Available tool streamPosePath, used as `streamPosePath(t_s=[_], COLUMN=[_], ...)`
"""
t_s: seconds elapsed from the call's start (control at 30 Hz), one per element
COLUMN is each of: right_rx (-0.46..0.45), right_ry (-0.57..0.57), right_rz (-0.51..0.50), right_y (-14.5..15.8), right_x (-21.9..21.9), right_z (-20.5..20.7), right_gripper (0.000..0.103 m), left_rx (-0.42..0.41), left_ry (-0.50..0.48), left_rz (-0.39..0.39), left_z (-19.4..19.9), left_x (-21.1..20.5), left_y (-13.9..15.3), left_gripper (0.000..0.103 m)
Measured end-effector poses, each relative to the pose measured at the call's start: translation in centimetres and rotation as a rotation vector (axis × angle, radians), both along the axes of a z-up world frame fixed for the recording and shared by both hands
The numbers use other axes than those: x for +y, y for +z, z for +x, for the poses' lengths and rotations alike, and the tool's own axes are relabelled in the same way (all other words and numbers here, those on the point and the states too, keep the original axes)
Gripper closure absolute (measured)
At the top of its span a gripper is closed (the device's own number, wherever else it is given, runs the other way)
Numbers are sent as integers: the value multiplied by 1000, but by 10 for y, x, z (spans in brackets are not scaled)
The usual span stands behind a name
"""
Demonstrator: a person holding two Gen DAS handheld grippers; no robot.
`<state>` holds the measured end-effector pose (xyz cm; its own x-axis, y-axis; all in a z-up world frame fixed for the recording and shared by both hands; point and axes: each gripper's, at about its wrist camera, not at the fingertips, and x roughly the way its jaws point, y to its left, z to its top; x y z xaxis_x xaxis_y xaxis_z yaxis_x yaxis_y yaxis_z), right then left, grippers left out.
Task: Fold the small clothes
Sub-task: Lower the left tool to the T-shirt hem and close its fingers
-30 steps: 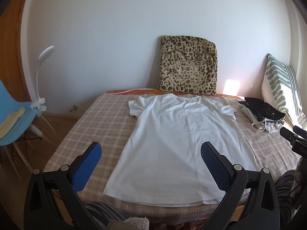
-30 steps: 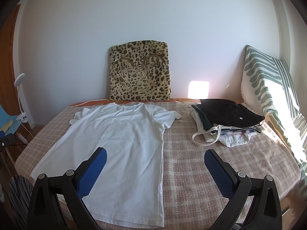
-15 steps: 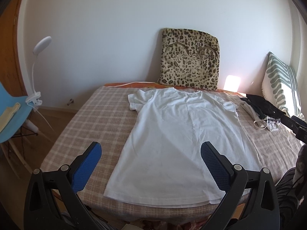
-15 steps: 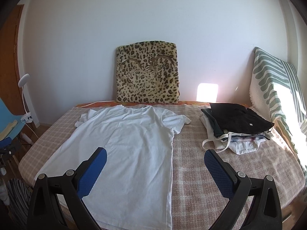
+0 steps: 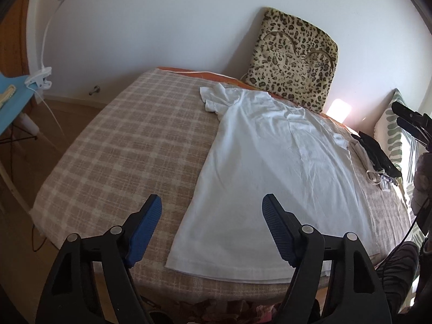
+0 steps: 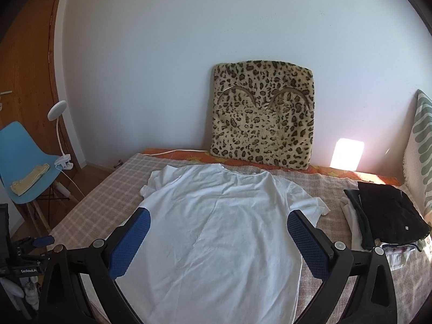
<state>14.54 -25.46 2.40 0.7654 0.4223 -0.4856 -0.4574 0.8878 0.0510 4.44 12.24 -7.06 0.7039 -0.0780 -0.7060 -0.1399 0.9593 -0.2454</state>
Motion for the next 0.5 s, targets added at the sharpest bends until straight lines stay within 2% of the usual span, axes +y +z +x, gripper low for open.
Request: streamPosePath(t_s=[0.13, 0.27, 0.4, 0.5], right_rx=[21, 67, 156, 204], right_ry=[55, 126, 198, 248], right_rz=[1, 10, 20, 2], right_y=[5, 7, 3, -4], right_x=[36, 75, 119, 155], right_z=[28, 55, 87, 112], right_gripper=[2, 3, 8, 8], left_rx=[35, 68, 109, 133], left_ry=[-11, -16, -31, -57], left_rz=[-73, -128, -162, -178], left_z=[2, 5, 9, 12], left_x=[11, 18, 21, 22], left_y=[-19, -36, -53, -63], left_gripper=[43, 49, 53, 60])
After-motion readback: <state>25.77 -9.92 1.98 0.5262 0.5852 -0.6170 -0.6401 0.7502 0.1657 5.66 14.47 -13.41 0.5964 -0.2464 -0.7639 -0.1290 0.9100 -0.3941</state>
